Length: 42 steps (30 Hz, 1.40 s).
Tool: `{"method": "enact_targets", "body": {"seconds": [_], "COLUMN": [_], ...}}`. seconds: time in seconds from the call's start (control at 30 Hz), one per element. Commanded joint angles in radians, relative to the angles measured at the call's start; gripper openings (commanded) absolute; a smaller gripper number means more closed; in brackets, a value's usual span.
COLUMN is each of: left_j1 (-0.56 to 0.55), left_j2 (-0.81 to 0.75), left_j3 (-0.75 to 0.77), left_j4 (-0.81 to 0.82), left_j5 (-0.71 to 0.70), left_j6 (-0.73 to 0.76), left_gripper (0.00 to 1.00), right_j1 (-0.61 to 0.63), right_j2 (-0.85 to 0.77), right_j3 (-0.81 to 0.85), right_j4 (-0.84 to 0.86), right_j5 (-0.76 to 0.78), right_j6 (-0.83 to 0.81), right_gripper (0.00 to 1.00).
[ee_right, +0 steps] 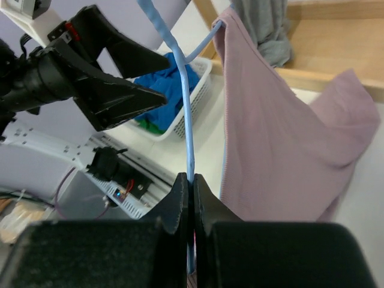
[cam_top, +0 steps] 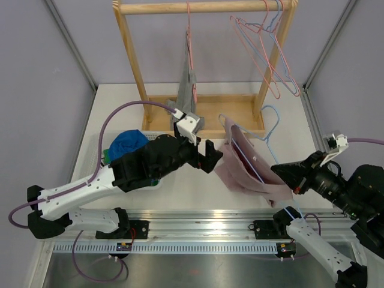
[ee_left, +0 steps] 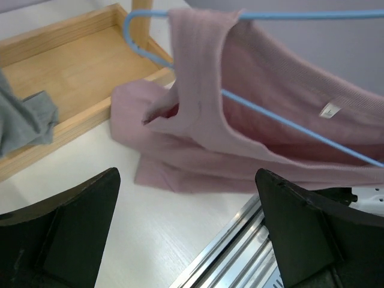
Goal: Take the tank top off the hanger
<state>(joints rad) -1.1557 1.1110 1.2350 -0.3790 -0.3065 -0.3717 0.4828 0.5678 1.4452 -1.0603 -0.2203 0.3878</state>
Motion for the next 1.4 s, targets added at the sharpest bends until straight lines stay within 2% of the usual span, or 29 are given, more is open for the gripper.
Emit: {"method": "enact_targets", "body": {"seconds": [0.0, 0.2, 0.3, 0.33, 0.43, 0.47, 0.53, 0.57, 0.67, 0.87, 0.9, 0.97, 1.23, 1.37], "left_j1": [-0.085, -0.128, -0.128, -0.128, -0.128, -0.128, -0.128, -0.128, -0.128, -0.105, -0.090, -0.024, 0.125, 0.139], "left_j2": [0.041, 0.176, 0.207, 0.210, 0.213, 0.211, 0.207, 0.204, 0.194, 0.144, 0.132, 0.087, -0.076, -0.102], "left_j3": [0.076, 0.156, 0.169, 0.167, 0.159, 0.158, 0.153, 0.152, 0.156, 0.169, 0.167, 0.156, 0.063, 0.023], "left_j4": [0.196, 0.215, 0.203, 0.203, 0.192, 0.189, 0.174, 0.172, 0.138, -0.075, -0.105, -0.196, -0.300, -0.314], "left_j5": [-0.137, -0.164, -0.171, -0.174, -0.198, -0.203, -0.226, -0.246, -0.317, -0.584, -0.592, -0.589, -0.508, -0.405], "left_j6": [0.077, 0.108, 0.105, 0.106, 0.106, 0.106, 0.108, 0.108, 0.097, -0.048, -0.077, -0.169, -0.249, -0.240], "left_gripper": [0.99, 0.98, 0.86, 0.78, 0.61, 0.50, 0.34, 0.20, 0.00, 0.00, 0.00, 0.00, 0.00, 0.00], "right_j1": [0.007, 0.007, 0.007, 0.007, 0.007, 0.007, 0.008, 0.007, 0.007, 0.007, 0.007, 0.007, 0.007, 0.007], "right_j2": [-0.052, -0.105, -0.126, -0.128, -0.138, -0.140, -0.141, -0.144, -0.155, -0.197, -0.201, -0.215, -0.270, -0.341], "right_j3": [0.000, 0.014, 0.024, 0.027, 0.041, 0.043, 0.047, 0.047, 0.024, -0.103, -0.115, -0.138, -0.151, -0.213], "right_j4": [0.000, -0.050, -0.058, -0.059, -0.061, -0.060, -0.061, -0.058, -0.049, -0.024, -0.020, -0.012, 0.012, 0.187], "right_j5": [-0.125, -0.160, -0.148, -0.149, -0.137, -0.137, -0.128, -0.129, -0.143, -0.290, -0.339, -0.388, -0.478, -0.525], "right_j6": [0.091, 0.105, 0.108, 0.106, 0.108, 0.105, 0.102, 0.095, 0.074, 0.025, 0.025, 0.011, -0.029, -0.006], "right_gripper": [0.00, 0.00, 0.00, 0.00, 0.00, 0.00, 0.00, 0.00, 0.00, 0.00, 0.00, 0.00, 0.00, 0.00]}}
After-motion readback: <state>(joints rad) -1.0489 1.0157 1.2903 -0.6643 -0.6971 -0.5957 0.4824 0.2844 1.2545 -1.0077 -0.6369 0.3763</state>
